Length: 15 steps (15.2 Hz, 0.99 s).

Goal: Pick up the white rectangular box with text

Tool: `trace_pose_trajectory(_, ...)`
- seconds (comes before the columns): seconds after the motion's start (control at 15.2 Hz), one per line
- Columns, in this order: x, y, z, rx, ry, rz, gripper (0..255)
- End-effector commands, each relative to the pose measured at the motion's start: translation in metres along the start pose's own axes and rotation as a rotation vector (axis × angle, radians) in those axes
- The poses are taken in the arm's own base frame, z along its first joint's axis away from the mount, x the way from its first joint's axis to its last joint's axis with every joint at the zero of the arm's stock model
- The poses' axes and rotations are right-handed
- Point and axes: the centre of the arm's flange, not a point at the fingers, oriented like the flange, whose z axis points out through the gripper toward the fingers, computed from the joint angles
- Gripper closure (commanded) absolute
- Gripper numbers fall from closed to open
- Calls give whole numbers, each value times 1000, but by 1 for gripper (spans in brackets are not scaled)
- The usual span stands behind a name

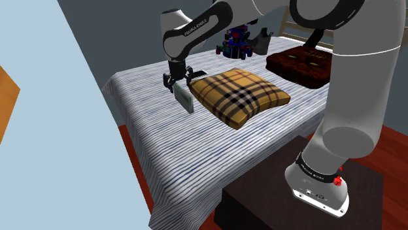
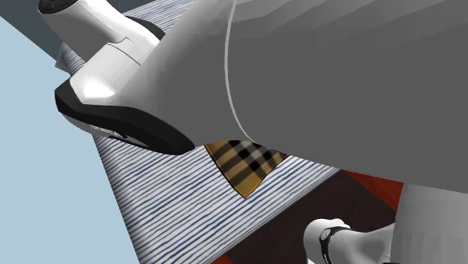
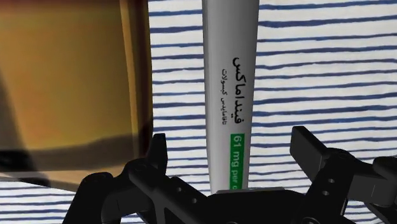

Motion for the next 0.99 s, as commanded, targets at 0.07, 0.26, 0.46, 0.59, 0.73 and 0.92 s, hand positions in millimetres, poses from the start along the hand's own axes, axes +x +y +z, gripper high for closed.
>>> trace_pose_trajectory(0.07, -1, -1, 19, 0, 0, 0, 0)
trace_pose_trajectory(0.26, -1, -1, 19, 0, 0, 0, 255)
trace_pose_trajectory(0.46, -1, -1, 19, 0, 0, 0, 255)
trace_pose_trajectory(0.59, -1, -1, 19, 0, 0, 0, 255)
trace_pose_trajectory(0.73, -1, -1, 19, 0, 0, 0, 255)
trace_pose_trajectory(0.92, -1, -1, 14, 0, 0, 0, 255)
